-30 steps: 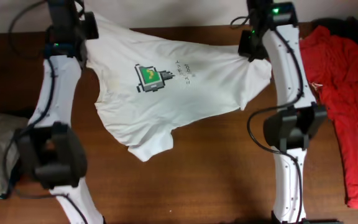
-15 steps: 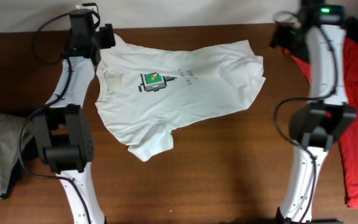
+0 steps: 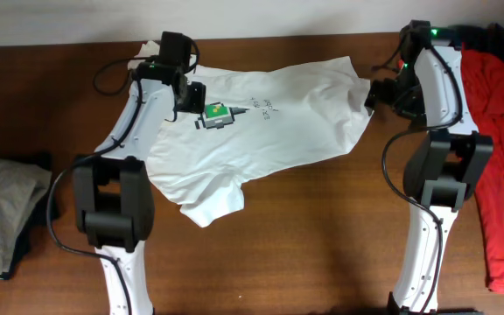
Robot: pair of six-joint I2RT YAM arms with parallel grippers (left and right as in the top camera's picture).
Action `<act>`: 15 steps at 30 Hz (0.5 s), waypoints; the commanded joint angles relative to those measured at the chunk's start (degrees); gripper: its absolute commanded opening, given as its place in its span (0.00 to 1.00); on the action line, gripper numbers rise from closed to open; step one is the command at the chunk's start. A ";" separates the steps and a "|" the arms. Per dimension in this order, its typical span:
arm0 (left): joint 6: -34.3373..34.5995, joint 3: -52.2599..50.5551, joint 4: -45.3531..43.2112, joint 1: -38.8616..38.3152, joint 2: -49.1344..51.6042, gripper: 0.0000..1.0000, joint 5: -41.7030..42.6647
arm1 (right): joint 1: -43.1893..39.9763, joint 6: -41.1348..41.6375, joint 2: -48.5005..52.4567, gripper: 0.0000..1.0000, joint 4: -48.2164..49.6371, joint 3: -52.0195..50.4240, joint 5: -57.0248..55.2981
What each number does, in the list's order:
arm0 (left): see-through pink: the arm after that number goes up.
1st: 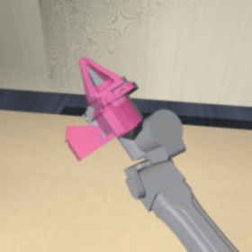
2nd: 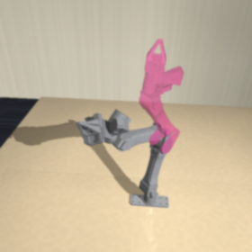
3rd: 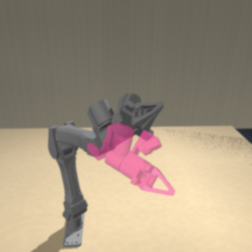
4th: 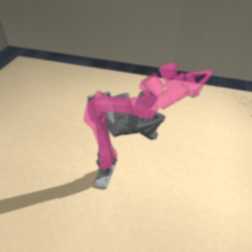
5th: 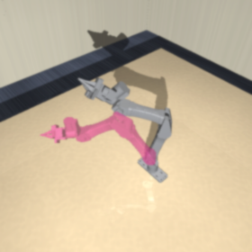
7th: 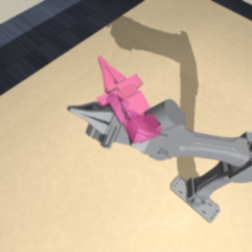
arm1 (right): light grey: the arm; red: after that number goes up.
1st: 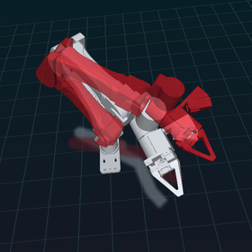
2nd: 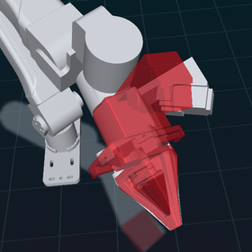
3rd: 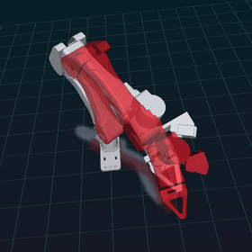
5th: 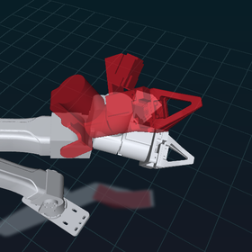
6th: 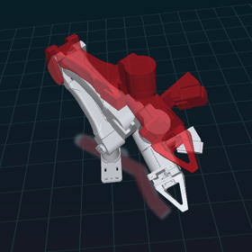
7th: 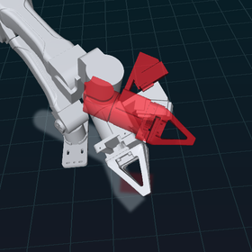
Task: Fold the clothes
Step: 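Grasp the shirt's top corners with left and right grippers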
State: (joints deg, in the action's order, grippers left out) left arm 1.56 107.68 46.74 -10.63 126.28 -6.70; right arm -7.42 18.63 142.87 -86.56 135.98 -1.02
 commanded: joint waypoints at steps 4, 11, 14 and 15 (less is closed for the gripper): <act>1.66 -1.57 2.19 -0.81 -10.21 0.70 -1.18 | 5.66 -0.79 -15.52 0.99 3.61 -10.29 -8.72; 2.43 -9.14 7.74 -3.37 -13.55 0.69 -1.66 | 5.84 -0.39 -37.97 0.99 31.71 -57.00 -3.98; 3.19 -14.25 5.97 -3.37 -14.29 0.69 -1.66 | -1.09 -3.15 -36.44 0.99 40.89 -62.31 3.61; 3.19 -14.93 5.62 -3.37 -14.93 0.69 -1.68 | -2.08 -3.65 -35.45 0.99 42.97 -62.36 4.17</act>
State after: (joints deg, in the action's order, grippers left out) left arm 3.57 94.67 53.15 -14.13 113.73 -7.99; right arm -8.62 16.75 107.13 -45.89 73.60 -1.30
